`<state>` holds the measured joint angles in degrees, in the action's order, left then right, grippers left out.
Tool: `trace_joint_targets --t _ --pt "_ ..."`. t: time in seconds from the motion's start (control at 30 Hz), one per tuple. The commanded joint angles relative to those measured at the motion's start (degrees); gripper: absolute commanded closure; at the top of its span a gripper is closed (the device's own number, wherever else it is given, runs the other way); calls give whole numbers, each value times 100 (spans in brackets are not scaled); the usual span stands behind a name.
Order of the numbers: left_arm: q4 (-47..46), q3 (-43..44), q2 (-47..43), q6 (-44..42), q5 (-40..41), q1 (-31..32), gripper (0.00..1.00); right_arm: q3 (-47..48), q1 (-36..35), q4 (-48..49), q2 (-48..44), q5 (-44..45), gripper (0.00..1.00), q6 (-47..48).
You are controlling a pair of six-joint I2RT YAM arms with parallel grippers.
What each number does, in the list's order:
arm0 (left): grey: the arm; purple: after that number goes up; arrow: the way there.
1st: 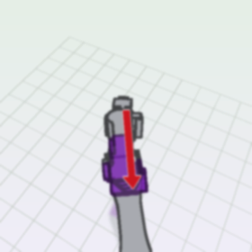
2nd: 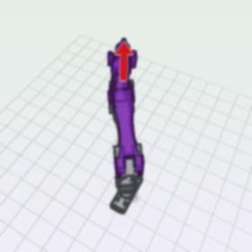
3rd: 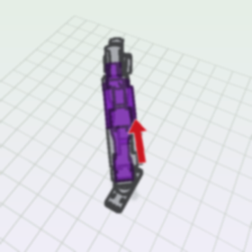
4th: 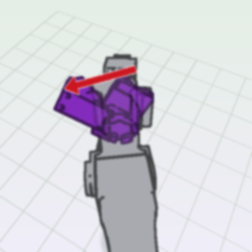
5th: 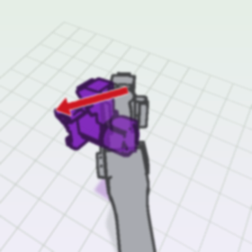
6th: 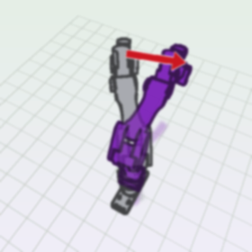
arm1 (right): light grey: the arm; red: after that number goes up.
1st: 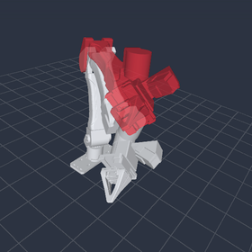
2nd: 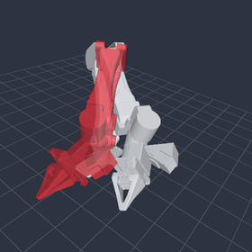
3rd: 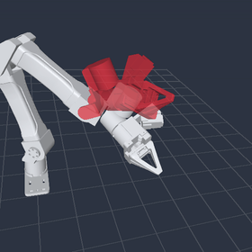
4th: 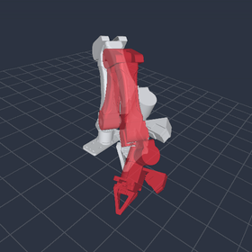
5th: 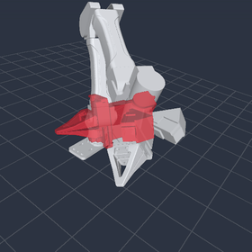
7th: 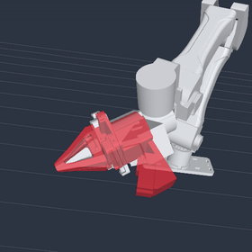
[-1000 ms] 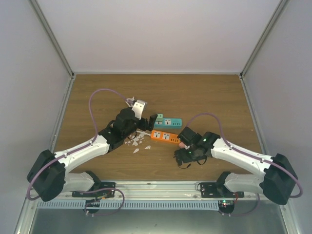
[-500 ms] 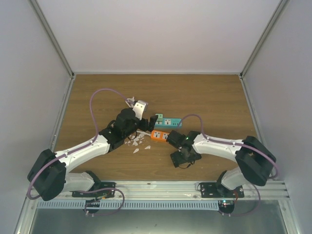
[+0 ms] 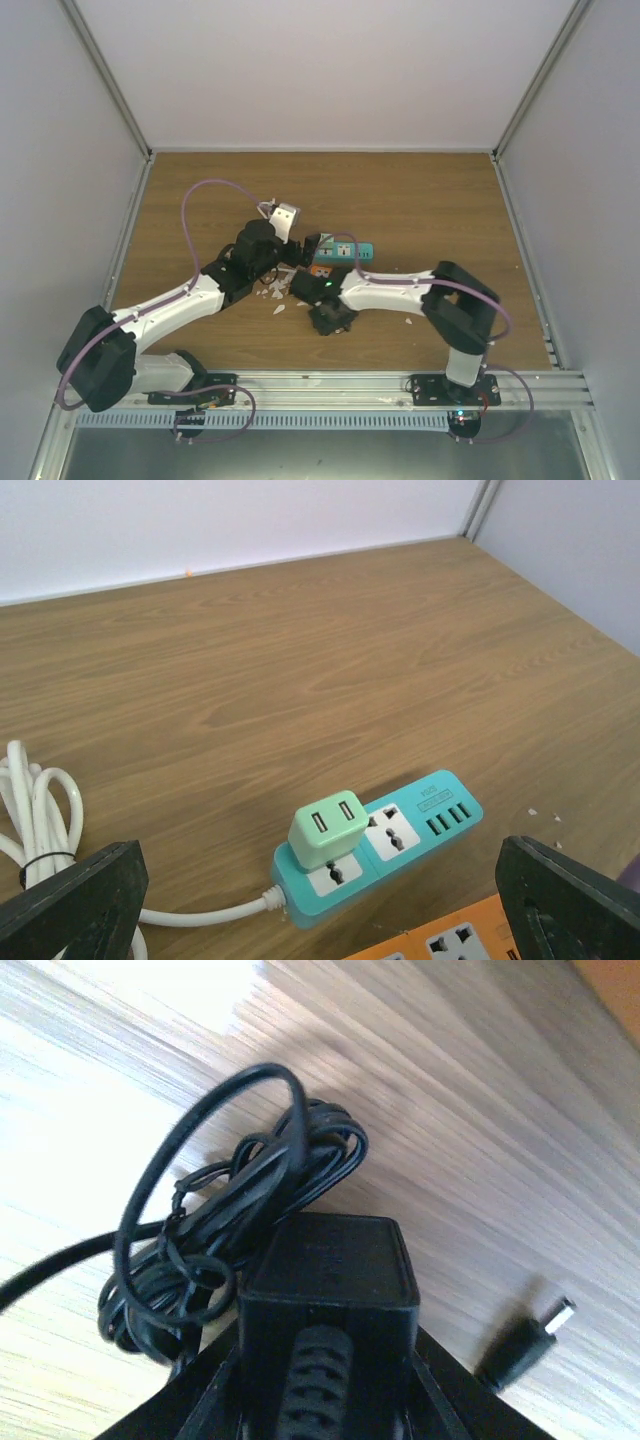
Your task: Insert the plug
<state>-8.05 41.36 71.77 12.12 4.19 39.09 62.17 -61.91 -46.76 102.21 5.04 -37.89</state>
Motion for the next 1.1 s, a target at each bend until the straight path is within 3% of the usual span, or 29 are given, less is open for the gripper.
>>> trace_joint_targets --t 0.0,0.13,0.27,0.33,0.4,0.47,0.63,0.77,1.07 --pt "-148 206 48 -17 -150 28 1 980 -543 228 1051 90 64 9" --pt "-135 167 -27 -8 -146 28 1 1862 -631 -77 1510 340 53 205" --pt "-152 146 -108 -7 -114 28 1 2120 -621 -452 1213 859 39 382" --pt "-155 131 -136 1 -102 28 1 2048 -622 -520 768 938 28 470" --pt "-167 119 -163 9 -82 28 1 1912 -621 -605 299 1048 11 516" --pt "-178 97 -206 18 8 28 1 1733 -614 -735 -194 1218 1 561" --pt "-326 -91 -519 50 223 28 1 1114 -328 -1258 -1342 1591 0 316" --pt "-356 -165 -628 39 292 28 1 285 507 -1281 -2005 1199 0 171" --pt "-262 7 -232 11 157 28 1 -310 1786 -871 -1837 937 0 949"
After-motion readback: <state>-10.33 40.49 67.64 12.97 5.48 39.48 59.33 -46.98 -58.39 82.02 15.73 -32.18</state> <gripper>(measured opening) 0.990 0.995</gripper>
